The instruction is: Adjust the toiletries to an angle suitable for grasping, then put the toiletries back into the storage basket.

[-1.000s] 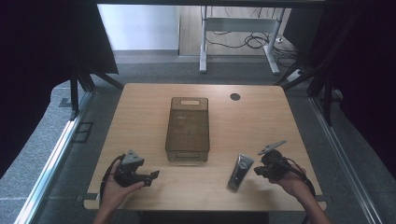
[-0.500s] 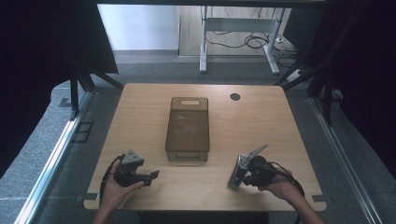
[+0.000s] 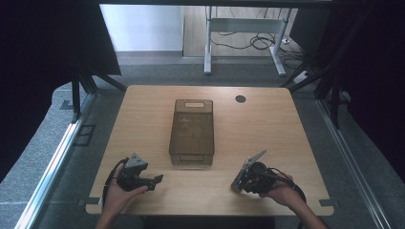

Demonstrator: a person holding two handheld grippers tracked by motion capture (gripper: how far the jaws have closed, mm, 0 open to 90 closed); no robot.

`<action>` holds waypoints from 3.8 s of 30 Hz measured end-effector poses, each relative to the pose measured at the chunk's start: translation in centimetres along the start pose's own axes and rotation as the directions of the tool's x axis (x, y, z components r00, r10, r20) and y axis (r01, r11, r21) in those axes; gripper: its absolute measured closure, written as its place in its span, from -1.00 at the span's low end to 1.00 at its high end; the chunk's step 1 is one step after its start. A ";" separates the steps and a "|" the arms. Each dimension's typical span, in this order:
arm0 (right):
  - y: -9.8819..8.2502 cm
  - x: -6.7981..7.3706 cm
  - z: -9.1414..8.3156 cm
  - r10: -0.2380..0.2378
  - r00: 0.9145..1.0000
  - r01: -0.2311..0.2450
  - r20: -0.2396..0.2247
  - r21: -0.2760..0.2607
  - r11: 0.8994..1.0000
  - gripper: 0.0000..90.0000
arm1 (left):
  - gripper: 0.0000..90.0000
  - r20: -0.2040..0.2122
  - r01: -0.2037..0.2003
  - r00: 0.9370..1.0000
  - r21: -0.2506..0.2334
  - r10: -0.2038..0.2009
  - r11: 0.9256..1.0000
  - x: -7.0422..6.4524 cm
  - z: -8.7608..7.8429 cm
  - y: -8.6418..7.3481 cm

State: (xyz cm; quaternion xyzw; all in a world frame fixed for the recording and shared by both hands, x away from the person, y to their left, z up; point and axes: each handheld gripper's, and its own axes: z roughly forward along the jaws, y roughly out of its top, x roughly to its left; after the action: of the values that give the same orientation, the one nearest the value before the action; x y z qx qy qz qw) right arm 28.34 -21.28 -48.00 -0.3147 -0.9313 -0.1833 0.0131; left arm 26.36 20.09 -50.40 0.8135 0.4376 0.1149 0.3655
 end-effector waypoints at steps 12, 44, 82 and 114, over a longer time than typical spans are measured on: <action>1.0 0.0 1.0 -0.007 1.000 0.007 0.006 -0.021 1.000 1.00 | -0.53 -0.001 0.003 1.000 0.009 -0.003 1.000 0.1 0.1 -0.1; 4.4 -3.2 2.9 0.100 0.995 -0.097 0.015 -0.126 0.987 0.99 | -0.53 -0.006 0.007 1.000 0.017 -0.007 1.000 0.3 0.2 -0.2; 2.6 -3.7 -0.2 0.201 0.967 -0.179 0.159 -0.143 0.973 -0.16 | -0.53 0.003 0.004 1.000 0.015 -0.004 1.000 0.2 0.2 -0.2; 3.5 -3.7 3.3 0.165 0.964 -0.178 0.207 0.045 0.983 -0.05 | -0.53 0.007 0.002 1.000 0.026 -0.002 1.000 0.1 0.5 -0.2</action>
State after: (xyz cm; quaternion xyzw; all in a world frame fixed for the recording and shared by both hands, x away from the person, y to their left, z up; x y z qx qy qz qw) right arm 33.65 -19.66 -50.41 -0.4106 -0.9023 -0.1188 -0.0559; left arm 26.55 19.97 -50.93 0.8182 0.4384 0.1061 0.3564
